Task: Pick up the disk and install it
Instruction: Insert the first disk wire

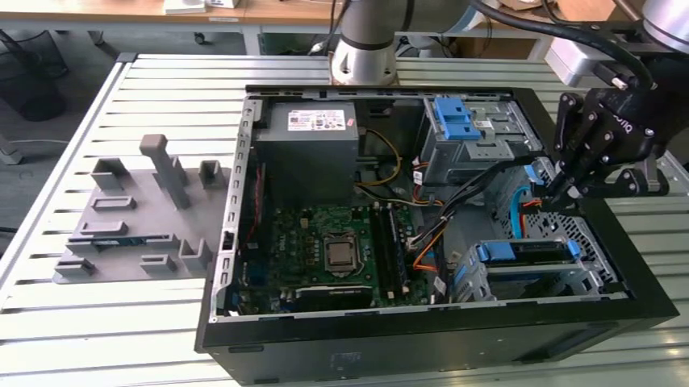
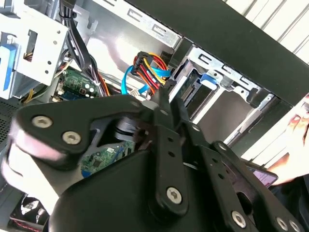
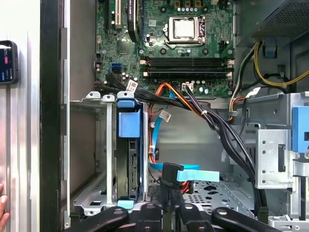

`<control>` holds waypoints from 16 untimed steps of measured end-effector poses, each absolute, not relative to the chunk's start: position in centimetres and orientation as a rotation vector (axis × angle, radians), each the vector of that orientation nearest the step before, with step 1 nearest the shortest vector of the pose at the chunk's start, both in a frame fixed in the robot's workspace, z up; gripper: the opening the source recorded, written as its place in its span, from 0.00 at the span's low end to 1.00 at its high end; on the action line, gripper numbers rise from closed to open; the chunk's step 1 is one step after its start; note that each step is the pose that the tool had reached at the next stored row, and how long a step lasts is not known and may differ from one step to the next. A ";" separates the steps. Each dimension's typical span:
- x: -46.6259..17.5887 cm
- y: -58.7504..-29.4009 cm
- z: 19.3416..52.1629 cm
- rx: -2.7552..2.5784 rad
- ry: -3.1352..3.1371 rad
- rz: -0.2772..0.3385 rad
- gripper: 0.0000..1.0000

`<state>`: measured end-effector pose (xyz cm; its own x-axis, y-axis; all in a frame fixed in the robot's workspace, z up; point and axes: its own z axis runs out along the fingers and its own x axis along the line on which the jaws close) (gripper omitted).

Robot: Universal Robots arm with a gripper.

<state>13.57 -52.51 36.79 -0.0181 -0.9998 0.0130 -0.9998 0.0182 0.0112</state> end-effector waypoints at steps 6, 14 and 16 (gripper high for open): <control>13.6 -52.3 36.2 2.186 -2.226 0.009 0.25; 13.6 -51.6 35.5 2.171 -2.212 0.041 0.25; 13.7 -51.5 35.4 2.170 -2.211 0.042 0.24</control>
<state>13.65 -51.55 35.41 -0.0184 -0.9986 0.0497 -0.9998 0.0189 0.0106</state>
